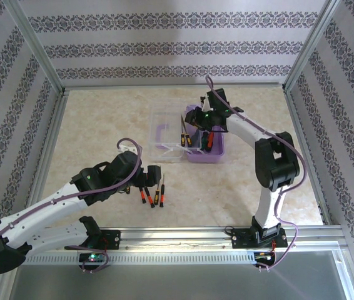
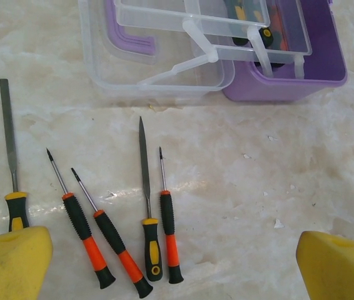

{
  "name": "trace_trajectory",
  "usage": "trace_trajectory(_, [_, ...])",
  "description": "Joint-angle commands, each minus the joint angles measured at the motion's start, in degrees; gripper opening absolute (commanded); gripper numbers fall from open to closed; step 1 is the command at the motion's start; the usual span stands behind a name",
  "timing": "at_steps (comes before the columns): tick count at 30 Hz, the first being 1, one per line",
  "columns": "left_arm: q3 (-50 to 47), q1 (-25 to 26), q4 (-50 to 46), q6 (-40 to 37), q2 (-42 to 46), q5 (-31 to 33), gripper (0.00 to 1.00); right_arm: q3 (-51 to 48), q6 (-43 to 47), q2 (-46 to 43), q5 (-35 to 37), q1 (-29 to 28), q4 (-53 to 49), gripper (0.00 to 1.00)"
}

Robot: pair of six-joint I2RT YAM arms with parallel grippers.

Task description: Pack the tool kit

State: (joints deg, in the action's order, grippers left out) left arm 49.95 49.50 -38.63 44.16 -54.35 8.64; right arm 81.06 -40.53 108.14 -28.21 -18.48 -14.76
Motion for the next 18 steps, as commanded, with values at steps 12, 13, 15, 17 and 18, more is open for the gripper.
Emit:
trace_trajectory(12, [-2.7,-11.8,-4.5,-1.4,-2.3,0.8,0.96,-12.2,4.8,-23.2,7.6,0.4,-2.9,0.42])
trace_trajectory(13, [-3.4,-12.9,-4.5,-1.7,-2.8,0.4,0.96,-14.3,5.6,-25.6,8.1,0.4,-2.8,0.45])
trace_trajectory(15, [-4.4,-14.7,-4.2,-1.8,-3.9,-0.4,0.95,-17.0,7.5,-29.4,9.8,0.5,-5.4,0.53])
trace_trajectory(17, [-5.3,-15.8,-3.6,-2.1,-4.9,-1.0,0.95,-18.4,10.6,-31.7,11.4,1.6,-9.9,0.57])
trace_trajectory(18, [-5.8,-16.2,-3.1,-2.3,-5.4,-1.0,0.96,-19.3,11.7,-32.8,12.6,2.3,-11.7,0.57])
